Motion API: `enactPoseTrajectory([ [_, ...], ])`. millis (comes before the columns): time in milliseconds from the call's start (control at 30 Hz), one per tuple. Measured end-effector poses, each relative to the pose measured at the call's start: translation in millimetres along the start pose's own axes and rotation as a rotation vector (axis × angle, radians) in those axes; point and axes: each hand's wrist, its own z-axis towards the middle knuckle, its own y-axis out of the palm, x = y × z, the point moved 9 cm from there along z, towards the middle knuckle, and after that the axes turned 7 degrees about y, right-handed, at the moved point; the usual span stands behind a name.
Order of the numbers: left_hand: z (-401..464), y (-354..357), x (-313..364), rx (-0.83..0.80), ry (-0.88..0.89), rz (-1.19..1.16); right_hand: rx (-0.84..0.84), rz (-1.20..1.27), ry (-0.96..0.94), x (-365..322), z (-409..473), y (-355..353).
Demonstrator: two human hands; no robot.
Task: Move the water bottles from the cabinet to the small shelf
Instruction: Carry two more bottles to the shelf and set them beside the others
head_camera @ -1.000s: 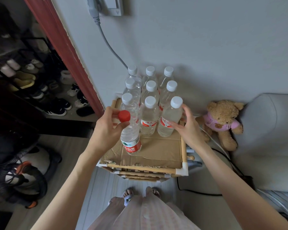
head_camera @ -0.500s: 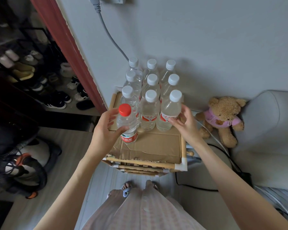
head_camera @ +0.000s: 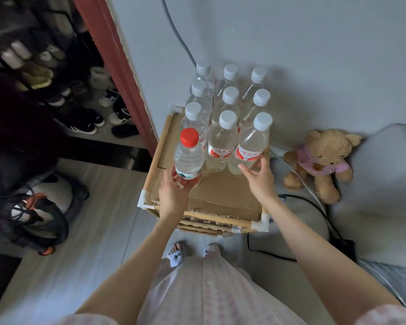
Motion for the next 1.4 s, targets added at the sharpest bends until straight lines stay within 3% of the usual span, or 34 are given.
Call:
enactPoseTrajectory([
  [400,-7.0,-0.9,5.4,0.139,0.060,0.072,0.042,0.008,-0.025,-5.2,-2.0,2.7],
  [967,-3.2,5.5,0.2,0.059,0.108,0.027,0.113,0.011,-0.009,2.5,-1.2,6.4],
  [1233,5.3,4.0,0.1,-0.029,0.090,0.081,-0.062,-0.009,0.036,14.6,1.0,5.1],
  [1333,-1.2,1.9,-8.9,-0.090,-0.003,0.155,-0.076,-0.095,0.037,24.0,-7.0,1.4],
  [1400,-14.5,-5.0,-13.4,-0.131,0.003,0.291,-0.063,-0.287,-0.083,22.5,-23.6,-0.8],
])
